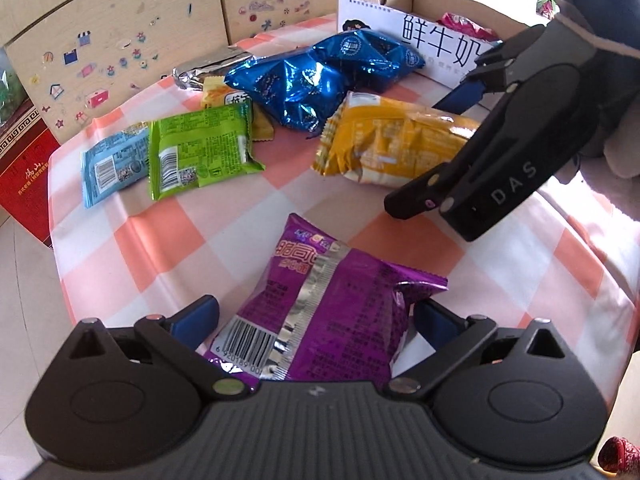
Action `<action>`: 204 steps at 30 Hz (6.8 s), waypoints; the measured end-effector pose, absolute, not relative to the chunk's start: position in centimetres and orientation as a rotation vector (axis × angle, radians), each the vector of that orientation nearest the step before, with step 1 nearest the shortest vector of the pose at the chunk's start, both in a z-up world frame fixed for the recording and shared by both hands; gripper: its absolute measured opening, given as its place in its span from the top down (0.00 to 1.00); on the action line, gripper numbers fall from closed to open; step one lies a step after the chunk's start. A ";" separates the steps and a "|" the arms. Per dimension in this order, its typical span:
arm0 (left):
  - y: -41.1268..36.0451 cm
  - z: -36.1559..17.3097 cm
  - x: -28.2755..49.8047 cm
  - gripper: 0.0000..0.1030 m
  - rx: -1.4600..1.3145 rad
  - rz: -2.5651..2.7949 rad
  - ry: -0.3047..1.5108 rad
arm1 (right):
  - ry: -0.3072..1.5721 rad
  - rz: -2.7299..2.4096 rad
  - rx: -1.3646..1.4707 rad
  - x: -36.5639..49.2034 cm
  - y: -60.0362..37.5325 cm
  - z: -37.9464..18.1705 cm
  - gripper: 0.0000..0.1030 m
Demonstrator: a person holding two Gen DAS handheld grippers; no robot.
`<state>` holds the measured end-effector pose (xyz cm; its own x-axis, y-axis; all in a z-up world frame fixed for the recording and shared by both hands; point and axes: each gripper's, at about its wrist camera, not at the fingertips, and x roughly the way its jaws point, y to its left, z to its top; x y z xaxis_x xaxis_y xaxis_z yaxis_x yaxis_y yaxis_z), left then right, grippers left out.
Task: Organize snacks
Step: 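Grasp the long yellow packet with the right gripper while left gripper approaches purple packet, then grasp the purple packet with the left gripper while right gripper lifts yellow packet, then carry both packets into the box and open both grippers, then move both tools back to the pile, over the blue and light-blue packets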
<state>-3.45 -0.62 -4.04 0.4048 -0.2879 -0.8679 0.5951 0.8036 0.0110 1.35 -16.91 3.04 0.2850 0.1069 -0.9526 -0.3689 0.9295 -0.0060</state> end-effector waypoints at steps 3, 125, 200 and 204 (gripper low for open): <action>-0.5 -4.1 -3.5 0.00 0.336 -0.567 1.005 | 1.234 0.309 -0.261 1.3 -16.8 2.9 0.01; -20.6 6.7 3.7 0.14 -0.194 -0.524 0.744 | 0.808 -0.203 0.178 0.4 -33.8 18.8 0.26; 2.7 -4.8 16.5 0.04 0.046 -0.119 1.035 | 1.070 0.226 -0.041 7.9 -15.1 3.1 0.14; 2.6 -4.7 16.1 0.04 0.057 -0.130 1.034 | 1.079 0.210 -0.009 8.3 -15.3 2.6 0.13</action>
<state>16.05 2.63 -4.68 0.5049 -0.0805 -0.8594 0.1343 0.9908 -0.0139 8.34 -15.26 2.59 0.4542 0.1653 -0.8755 -0.1745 0.9801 0.0945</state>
